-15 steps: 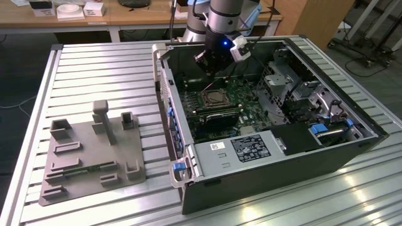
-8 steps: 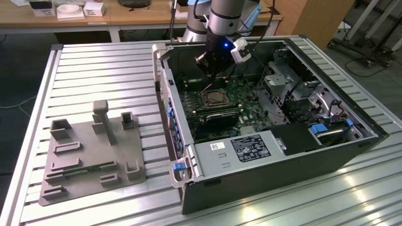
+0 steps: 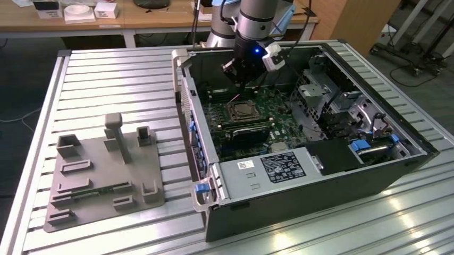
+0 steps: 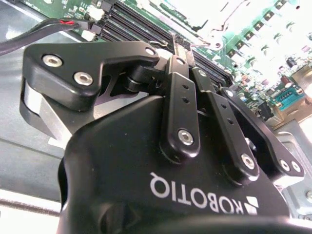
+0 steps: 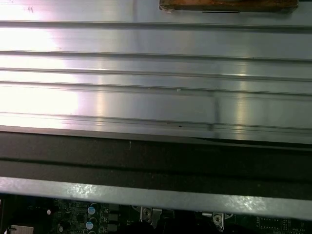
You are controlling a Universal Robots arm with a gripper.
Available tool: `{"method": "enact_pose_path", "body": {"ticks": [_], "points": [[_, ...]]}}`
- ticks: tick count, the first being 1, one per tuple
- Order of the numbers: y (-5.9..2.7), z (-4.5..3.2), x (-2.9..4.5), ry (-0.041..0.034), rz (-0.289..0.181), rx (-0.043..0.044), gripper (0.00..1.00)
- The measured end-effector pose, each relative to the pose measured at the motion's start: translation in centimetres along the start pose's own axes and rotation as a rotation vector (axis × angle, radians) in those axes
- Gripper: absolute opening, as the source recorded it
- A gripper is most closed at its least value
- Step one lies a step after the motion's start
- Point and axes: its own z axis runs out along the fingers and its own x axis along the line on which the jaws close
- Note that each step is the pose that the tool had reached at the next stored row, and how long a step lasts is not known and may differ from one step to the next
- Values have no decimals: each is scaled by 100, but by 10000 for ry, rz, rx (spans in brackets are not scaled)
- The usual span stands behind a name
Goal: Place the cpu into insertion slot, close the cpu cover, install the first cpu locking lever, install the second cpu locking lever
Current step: 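Install the first cpu locking lever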
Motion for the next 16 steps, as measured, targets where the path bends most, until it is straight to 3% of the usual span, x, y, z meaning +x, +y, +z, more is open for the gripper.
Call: {"method": "enact_pose_path", "body": {"ticks": [9,16], "points": [[1,4,-1,-1,0,-2,10],[-4,80,0,1,-1,-1,10]]}}
